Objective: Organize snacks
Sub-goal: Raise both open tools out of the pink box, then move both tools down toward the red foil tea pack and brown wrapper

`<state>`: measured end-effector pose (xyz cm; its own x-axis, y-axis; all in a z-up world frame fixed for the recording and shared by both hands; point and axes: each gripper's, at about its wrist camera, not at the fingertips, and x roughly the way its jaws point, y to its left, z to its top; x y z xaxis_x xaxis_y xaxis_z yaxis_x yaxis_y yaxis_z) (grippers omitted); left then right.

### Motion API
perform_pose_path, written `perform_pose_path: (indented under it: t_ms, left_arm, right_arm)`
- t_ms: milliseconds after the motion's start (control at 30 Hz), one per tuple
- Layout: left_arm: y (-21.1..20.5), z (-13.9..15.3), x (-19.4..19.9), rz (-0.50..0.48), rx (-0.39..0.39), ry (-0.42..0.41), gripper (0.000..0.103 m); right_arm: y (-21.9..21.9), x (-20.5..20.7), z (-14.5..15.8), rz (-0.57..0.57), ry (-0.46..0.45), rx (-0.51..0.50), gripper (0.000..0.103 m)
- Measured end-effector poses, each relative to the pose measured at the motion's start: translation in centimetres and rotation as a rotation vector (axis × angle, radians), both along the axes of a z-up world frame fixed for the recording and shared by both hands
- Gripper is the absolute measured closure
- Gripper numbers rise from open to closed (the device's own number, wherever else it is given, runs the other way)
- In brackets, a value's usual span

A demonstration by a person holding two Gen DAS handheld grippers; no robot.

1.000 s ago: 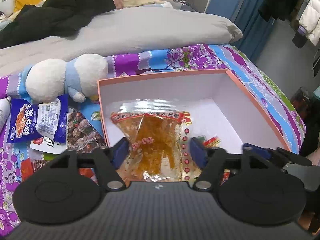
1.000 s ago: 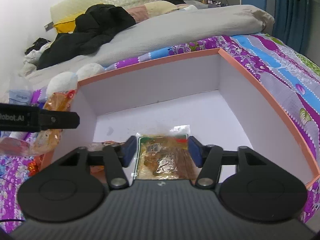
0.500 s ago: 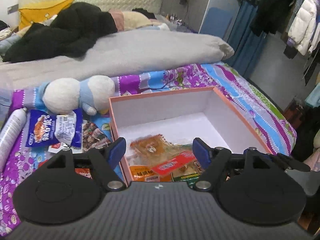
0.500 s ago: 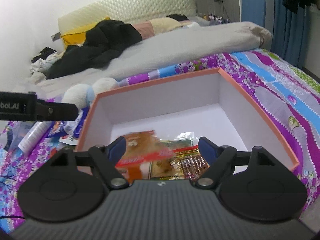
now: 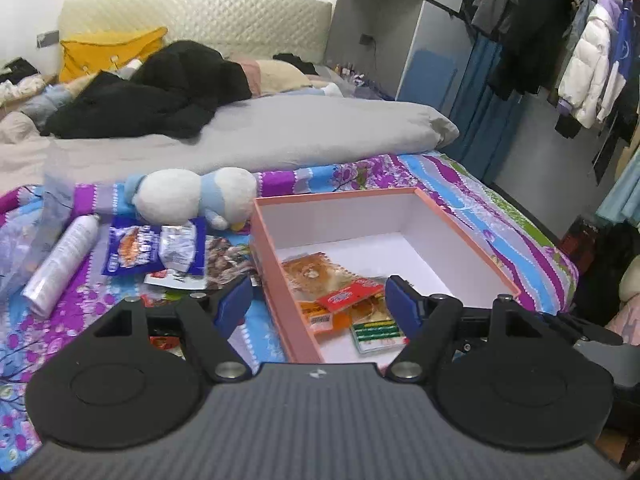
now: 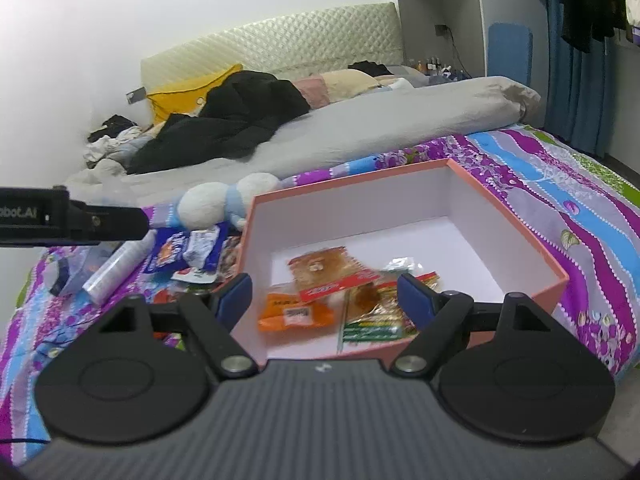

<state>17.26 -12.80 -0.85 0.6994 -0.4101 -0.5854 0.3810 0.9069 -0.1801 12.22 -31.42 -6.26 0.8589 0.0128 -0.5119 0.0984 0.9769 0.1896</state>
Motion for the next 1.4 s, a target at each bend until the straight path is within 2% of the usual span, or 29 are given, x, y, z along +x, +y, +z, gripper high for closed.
perform_pose_path:
  t_ms: [333, 633, 867, 1100, 1400]
  left_arm:
    - [6.1, -0.3, -6.2, 0.123, -0.027, -0.028, 0.025]
    - [11.0, -2.4, -11.2, 0.228, -0.051, -0.004, 0.025]
    - [14.3, -4.2, -14.6, 0.301, -0.083, 0.0, 0.025]
    - [17.3, -7.2, -15.1, 0.363, -0.11, 0.064, 0.025]
    - [19.4, -10.1, -11.9, 0.396, -0.135, 0.111, 0.025]
  right_arm:
    - [3.2, -3.4, -0.3, 0.092, -0.003, 0.028, 0.022]
    - [6.5, -6.8, -0.3, 0.164, -0.057, 0.026, 0.022]
    - [8.9, -8.6, -1.7, 0.224, -0.058, 0.058, 0.022]
    - [11.2, -8.4, -3.0, 0.282, -0.048, 0.031, 0.022]
    - [13.8, -5.9, -4.3, 0.32, -0.023, -0.023, 0.022]
